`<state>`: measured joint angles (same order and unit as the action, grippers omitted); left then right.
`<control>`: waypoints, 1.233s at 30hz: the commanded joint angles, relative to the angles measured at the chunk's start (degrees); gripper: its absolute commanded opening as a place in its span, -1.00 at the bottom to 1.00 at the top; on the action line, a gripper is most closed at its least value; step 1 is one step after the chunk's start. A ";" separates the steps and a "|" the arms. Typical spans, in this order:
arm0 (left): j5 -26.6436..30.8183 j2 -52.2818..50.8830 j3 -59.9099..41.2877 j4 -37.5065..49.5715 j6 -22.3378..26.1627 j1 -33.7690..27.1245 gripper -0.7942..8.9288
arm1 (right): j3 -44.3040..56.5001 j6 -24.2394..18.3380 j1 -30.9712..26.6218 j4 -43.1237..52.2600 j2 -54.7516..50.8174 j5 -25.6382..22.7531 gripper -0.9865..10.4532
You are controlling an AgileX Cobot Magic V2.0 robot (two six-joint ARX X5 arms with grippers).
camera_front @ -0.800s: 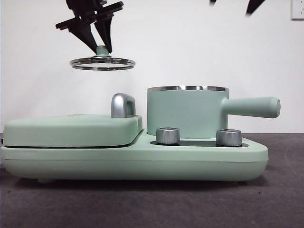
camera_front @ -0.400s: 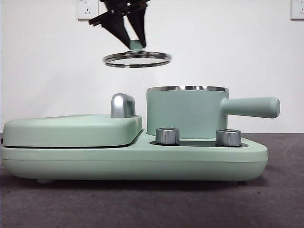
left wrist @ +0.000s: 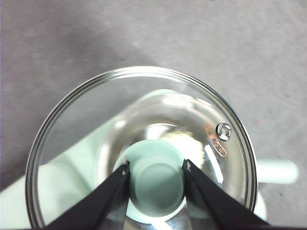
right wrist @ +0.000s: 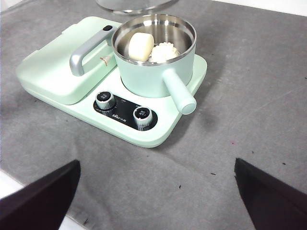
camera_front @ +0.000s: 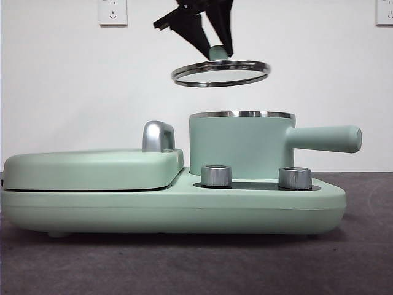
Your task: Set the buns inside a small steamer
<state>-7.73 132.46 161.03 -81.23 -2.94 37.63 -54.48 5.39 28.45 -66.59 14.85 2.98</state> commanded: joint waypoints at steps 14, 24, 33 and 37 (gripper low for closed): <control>2.21 4.52 1.51 -1.53 1.05 4.72 -0.79 | -0.26 -0.11 0.31 1.03 -0.04 5.11 0.07; 2.21 5.49 1.22 -1.57 1.18 4.70 -0.80 | -0.26 -0.09 0.31 1.05 -0.04 5.09 0.07; 2.21 7.13 1.20 -1.66 1.16 4.33 -0.80 | -0.26 0.13 0.31 4.24 -0.04 5.18 0.07; 2.21 7.74 1.20 -1.73 1.11 4.33 -0.80 | -0.26 0.17 0.31 4.87 -0.04 5.18 0.07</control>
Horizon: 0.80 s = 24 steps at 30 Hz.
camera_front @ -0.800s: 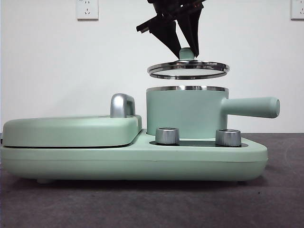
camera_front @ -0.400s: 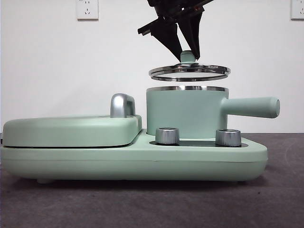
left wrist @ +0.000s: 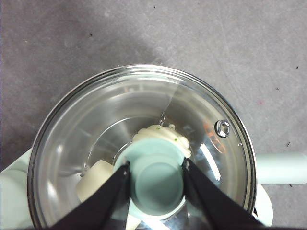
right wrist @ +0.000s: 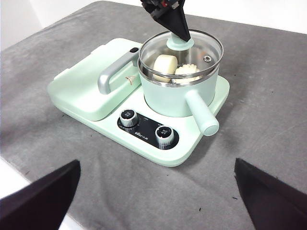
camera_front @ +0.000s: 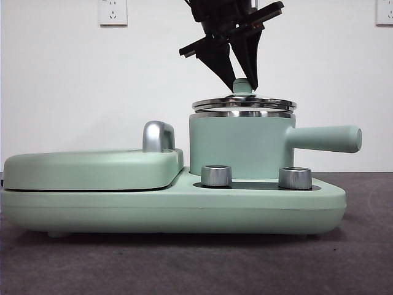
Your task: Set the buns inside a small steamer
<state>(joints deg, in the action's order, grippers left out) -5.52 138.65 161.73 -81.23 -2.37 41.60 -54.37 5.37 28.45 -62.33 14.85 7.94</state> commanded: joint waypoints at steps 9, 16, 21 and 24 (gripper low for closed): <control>3.13 2.01 0.50 -2.27 -0.35 0.44 -0.80 | -0.37 0.20 0.31 0.61 -0.04 0.17 0.07; -0.33 2.01 0.50 -2.43 -0.96 0.42 -0.81 | -0.37 0.20 0.31 0.61 -0.04 0.15 0.07; -0.33 2.01 0.50 -2.95 -1.53 0.42 -0.81 | -0.37 0.20 0.31 0.61 -0.04 0.15 0.07; -0.31 2.01 0.35 -3.08 -1.73 0.44 -0.81 | -0.37 0.20 0.31 0.61 -0.04 0.13 0.07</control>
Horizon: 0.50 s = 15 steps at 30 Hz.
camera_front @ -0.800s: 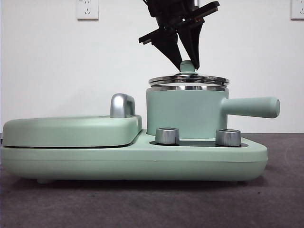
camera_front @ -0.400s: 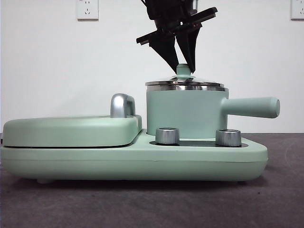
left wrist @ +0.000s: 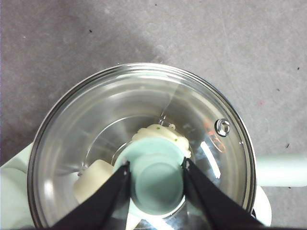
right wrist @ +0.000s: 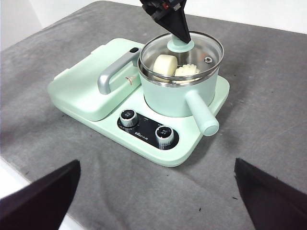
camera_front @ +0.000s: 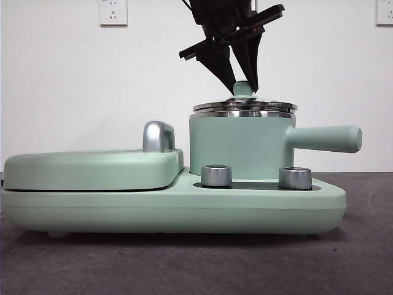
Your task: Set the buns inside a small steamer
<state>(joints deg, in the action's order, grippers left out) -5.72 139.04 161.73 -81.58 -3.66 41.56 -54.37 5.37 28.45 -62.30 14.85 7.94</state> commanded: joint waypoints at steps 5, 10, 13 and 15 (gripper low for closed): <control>-0.07 1.62 -2.12 -2.82 -0.48 0.57 -0.81 | -0.37 0.24 0.31 0.59 -0.04 0.09 0.07; -0.02 1.62 -3.17 -2.82 -0.33 0.57 -0.81 | -0.37 0.22 0.31 0.59 -0.04 -0.39 0.07; -0.02 1.62 -3.17 -2.82 -0.33 0.57 -0.79 | -0.37 0.22 0.31 0.59 -0.04 -0.46 0.07; -0.02 1.60 -3.17 -2.82 -0.26 0.57 -0.80 | -0.37 0.22 0.31 0.59 -0.04 -0.48 0.07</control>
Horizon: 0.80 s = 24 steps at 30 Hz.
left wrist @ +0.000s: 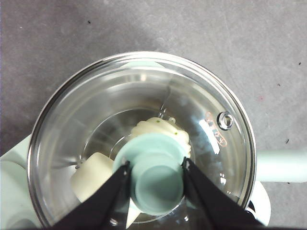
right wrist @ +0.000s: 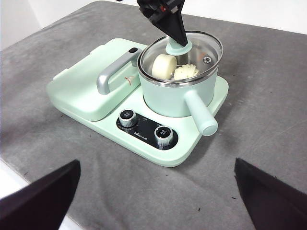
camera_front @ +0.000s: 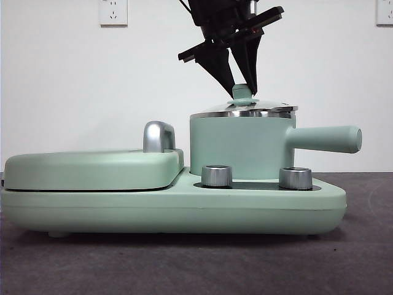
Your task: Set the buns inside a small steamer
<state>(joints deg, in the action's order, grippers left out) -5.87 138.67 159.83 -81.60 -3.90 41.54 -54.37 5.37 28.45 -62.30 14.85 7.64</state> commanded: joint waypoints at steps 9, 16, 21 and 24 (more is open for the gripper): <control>0.13 -0.52 -1.20 -2.80 -0.07 0.59 -0.58 | -0.37 0.20 0.31 0.59 -0.04 -0.17 0.07; 0.13 -2.14 -1.20 -2.80 -1.20 0.92 -0.11 | -0.37 0.20 0.31 0.59 -0.04 -0.17 0.07; 0.11 -5.95 -1.20 -2.80 -2.14 0.94 0.16 | -0.37 0.24 0.31 0.59 -0.04 -0.15 0.07; 0.07 -10.25 -1.22 -3.37 -2.99 2.10 0.16 | -0.37 0.66 0.31 0.55 -0.04 0.09 0.07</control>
<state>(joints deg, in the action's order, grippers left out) -5.78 129.29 157.01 -81.65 -6.24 42.54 -54.37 5.41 28.45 -62.30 14.85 7.57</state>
